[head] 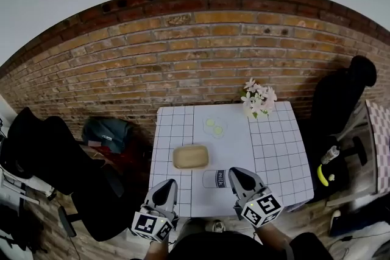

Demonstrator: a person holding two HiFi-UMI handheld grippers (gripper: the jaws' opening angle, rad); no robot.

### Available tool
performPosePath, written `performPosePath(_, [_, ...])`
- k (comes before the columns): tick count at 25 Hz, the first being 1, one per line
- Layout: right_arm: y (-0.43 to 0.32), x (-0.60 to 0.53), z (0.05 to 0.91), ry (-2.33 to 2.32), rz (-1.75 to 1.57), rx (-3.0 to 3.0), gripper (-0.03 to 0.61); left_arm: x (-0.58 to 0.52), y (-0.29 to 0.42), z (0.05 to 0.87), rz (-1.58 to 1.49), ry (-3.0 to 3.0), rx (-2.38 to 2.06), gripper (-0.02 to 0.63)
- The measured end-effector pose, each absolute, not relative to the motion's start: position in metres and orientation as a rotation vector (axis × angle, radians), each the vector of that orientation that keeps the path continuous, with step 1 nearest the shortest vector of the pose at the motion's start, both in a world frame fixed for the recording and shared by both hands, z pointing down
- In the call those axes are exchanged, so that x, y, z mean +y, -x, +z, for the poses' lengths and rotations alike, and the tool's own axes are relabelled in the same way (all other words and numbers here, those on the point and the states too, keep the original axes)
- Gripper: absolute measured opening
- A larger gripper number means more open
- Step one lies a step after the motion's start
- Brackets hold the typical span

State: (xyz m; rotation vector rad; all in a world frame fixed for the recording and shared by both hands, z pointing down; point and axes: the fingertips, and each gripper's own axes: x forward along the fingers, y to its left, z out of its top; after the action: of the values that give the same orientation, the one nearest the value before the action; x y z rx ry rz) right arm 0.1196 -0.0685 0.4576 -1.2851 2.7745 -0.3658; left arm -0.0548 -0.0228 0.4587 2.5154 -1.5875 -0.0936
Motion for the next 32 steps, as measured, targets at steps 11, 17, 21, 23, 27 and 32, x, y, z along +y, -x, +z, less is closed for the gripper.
performPosePath(11, [-0.095,-0.107,0.466,1.393,-0.388,2.733,0.005,-0.081,0.078,0.462,-0.076,-2.534,-1.491,0.009])
performPosePath(17, [-0.080,-0.128,0.482,1.450,-0.427,2.725,0.005,-0.108,0.093,0.476,-0.055,-2.558,-1.438,0.009])
performPosePath(21, [-0.069,-0.143,0.488,1.474,-0.446,2.726,0.005,-0.124,0.104,0.485,-0.051,-2.540,-1.419,0.009])
performPosePath(23, [-0.065,-0.149,0.492,1.480,-0.453,2.726,0.005,-0.130,0.109,0.491,-0.037,-2.529,-1.415,0.009])
performPosePath(27, [-0.056,-0.162,0.500,1.477,-0.470,2.732,0.005,-0.143,0.115,0.501,-0.040,-2.510,-1.398,0.009])
performPosePath(32, [-0.047,-0.173,0.517,1.479,-0.518,2.748,0.005,-0.156,0.121,0.516,-0.020,-2.477,-1.406,0.009])
